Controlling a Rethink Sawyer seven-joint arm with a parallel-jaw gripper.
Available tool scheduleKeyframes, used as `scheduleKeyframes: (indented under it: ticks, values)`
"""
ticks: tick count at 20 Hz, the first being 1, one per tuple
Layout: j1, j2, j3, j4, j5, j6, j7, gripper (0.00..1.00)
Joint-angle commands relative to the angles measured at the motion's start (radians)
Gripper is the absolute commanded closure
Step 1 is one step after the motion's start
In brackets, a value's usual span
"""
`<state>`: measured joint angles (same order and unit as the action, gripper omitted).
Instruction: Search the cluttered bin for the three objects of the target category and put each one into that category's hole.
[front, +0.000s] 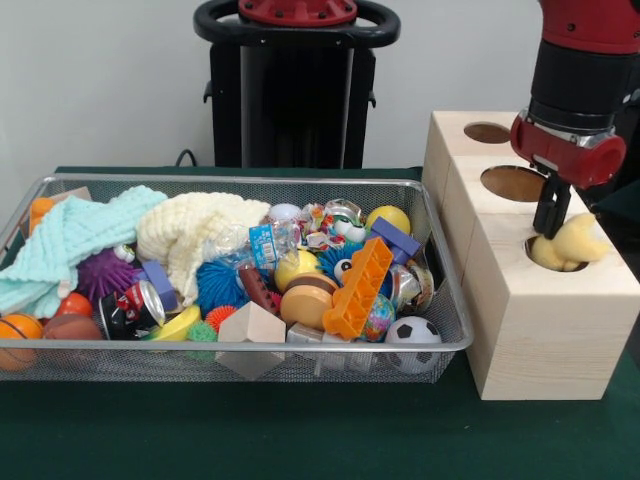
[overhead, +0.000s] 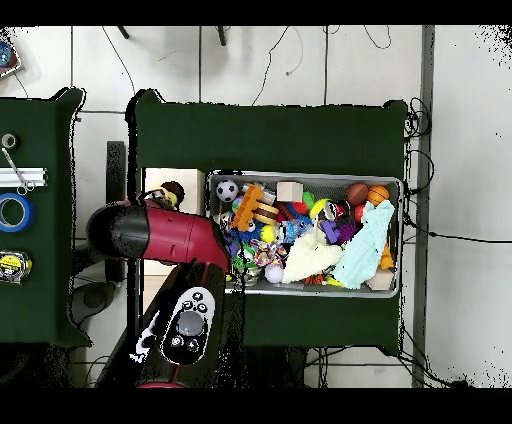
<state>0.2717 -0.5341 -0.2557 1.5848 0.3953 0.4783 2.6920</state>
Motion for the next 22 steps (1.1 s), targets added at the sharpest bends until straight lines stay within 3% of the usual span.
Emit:
scheduleKeyframes:
  ticks: [1,3,4,9,15,20,22]
  values:
    - [-0.007,-0.031,0.050,0.095,0.003,0.116,0.117,1.00]
    - [-0.039,-0.133,0.027,0.102,-0.028,0.249,0.057,1.00]
    - [-0.049,-0.149,0.017,0.096,-0.041,0.275,0.038,1.00]
    - [-0.135,-0.192,0.000,0.091,-0.103,0.320,-0.082,1.00]
    - [-0.197,-0.275,-0.017,0.027,-0.174,0.502,-0.110,1.00]
    - [-0.285,-0.315,0.004,0.024,-0.227,0.526,-0.183,1.00]
    - [-0.349,-0.337,0.018,0.018,-0.260,0.540,-0.256,1.00]
